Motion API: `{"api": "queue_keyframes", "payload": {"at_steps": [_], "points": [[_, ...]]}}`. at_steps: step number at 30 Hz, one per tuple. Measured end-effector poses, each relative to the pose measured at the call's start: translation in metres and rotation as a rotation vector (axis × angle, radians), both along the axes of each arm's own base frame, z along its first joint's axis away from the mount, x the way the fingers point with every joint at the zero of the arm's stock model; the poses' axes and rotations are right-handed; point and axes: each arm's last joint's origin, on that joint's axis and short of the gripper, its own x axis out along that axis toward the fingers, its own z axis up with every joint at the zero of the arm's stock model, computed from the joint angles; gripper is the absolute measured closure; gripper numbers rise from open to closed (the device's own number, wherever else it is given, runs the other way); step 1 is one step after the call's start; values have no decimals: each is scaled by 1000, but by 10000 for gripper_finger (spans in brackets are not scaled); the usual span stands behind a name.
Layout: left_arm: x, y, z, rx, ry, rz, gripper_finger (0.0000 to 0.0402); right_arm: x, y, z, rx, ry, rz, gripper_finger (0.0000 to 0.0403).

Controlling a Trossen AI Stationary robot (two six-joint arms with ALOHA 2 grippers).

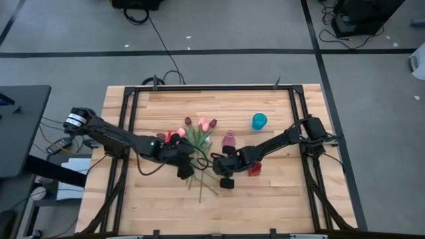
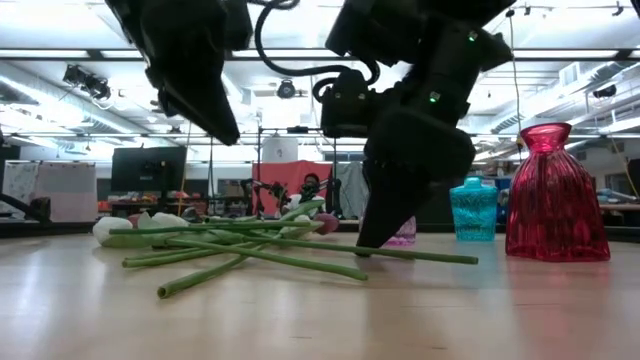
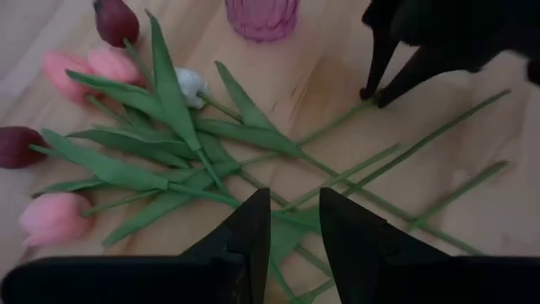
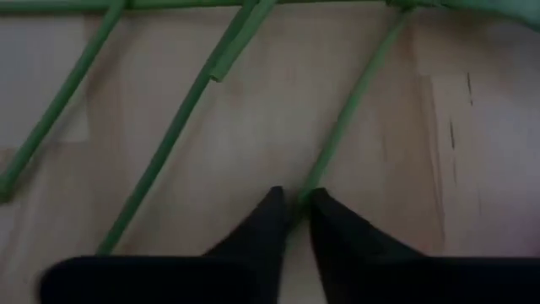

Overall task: Sort flowers into vase by color
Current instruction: Put the pink flower into the purple vase

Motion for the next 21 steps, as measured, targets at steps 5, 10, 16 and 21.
{"api": "queue_keyframes", "payload": {"at_steps": [5, 10, 16, 21], "points": [[-8, -7, 14, 9, -47, -60, 292, 0, -5, 0, 9, 12, -12, 388], [-19, -13, 31, 64, -143, -72, 292, -12, -11, 19, -39, 42, -30, 397], [-25, -14, 40, 119, -190, -41, 292, -26, -18, 83, -135, -129, -66, 398], [-24, -14, 45, 135, -228, -59, 292, -42, -24, 125, -165, -253, -99, 399]]}}
